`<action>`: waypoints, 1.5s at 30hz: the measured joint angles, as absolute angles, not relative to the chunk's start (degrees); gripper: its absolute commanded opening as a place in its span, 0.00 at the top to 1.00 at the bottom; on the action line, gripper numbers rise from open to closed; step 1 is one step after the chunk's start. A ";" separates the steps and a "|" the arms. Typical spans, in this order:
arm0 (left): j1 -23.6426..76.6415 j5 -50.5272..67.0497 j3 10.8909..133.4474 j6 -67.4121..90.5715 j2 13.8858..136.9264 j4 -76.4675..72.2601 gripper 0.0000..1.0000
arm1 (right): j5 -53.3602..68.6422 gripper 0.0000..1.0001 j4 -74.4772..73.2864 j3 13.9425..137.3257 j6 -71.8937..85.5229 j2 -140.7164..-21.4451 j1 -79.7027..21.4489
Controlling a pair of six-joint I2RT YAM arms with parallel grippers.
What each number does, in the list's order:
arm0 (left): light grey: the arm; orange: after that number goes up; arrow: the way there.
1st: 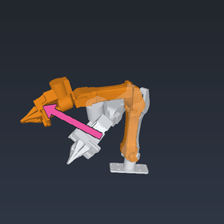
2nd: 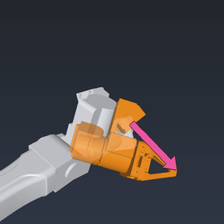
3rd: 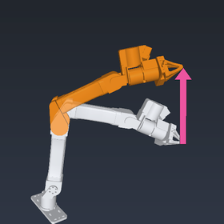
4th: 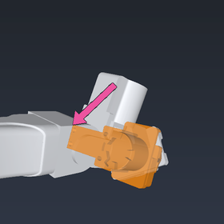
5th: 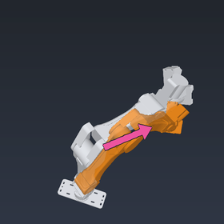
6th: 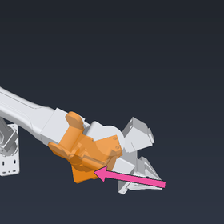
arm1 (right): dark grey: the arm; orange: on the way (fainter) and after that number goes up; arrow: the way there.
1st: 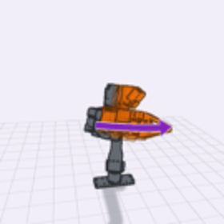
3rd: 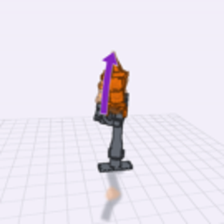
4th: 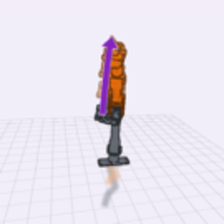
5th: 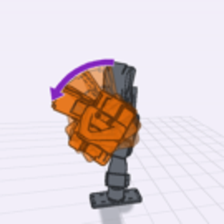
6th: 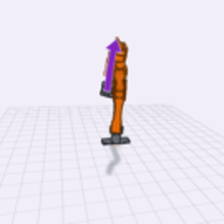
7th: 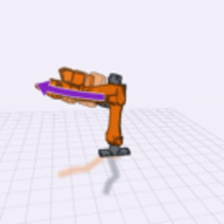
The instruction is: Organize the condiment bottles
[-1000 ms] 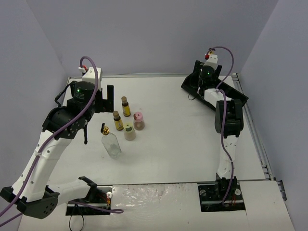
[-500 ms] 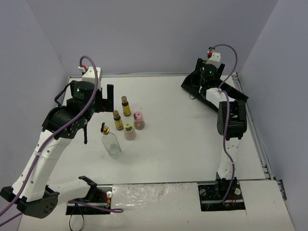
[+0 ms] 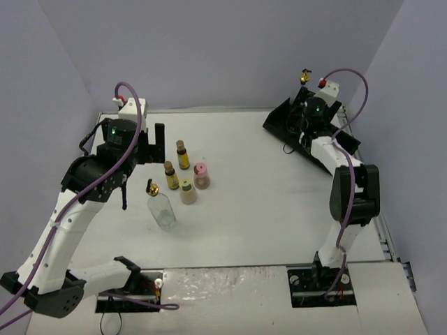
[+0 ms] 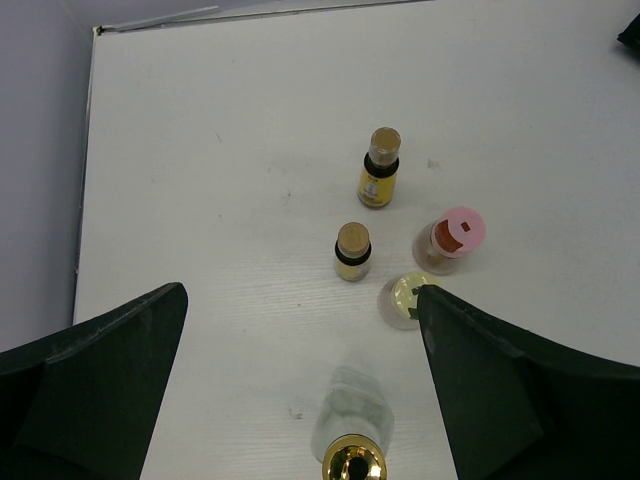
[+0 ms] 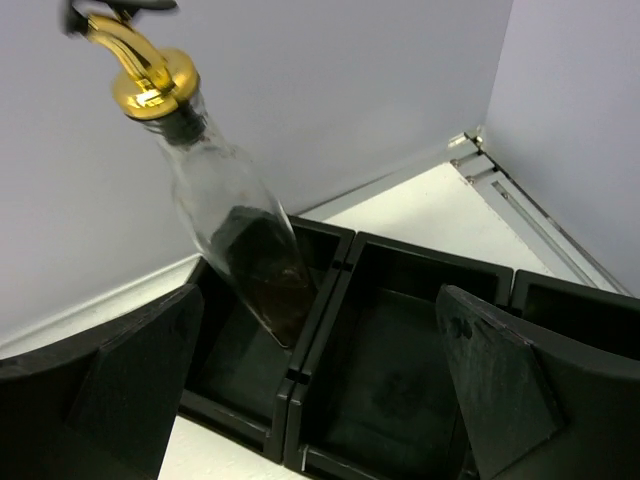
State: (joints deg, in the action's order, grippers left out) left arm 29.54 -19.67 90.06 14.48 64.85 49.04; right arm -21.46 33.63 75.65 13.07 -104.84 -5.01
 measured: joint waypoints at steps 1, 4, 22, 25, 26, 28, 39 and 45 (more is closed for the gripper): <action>29.53 -19.78 90.06 14.63 64.83 49.04 0.03 | -21.43 0.01 32.32 75.26 13.87 -103.01 -5.34; 29.50 -20.25 90.06 15.22 64.82 49.10 0.03 | -20.20 0.01 27.45 74.63 16.18 -97.58 -7.33; 26.01 -22.98 102.62 16.56 66.79 53.58 0.03 | 0.70 0.00 10.91 69.05 19.24 -75.41 -46.33; 24.34 -22.78 104.48 16.71 67.22 54.08 0.03 | 0.88 0.00 10.60 67.16 18.15 -75.53 -51.85; 23.57 -22.51 104.93 16.76 67.35 54.23 0.03 | 0.86 0.00 10.53 66.72 17.47 -75.66 -53.56; 21.74 -21.83 105.67 16.91 67.62 54.43 0.03 | 0.92 0.00 10.68 65.77 15.93 -75.94 -56.40; 17.96 -17.76 106.35 17.46 67.81 56.08 0.03 | 8.85 0.00 14.36 59.18 9.29 -76.40 -59.61; 17.83 -16.79 106.39 17.88 67.82 56.42 0.03 | 15.88 0.00 18.91 56.77 6.73 -78.51 -59.61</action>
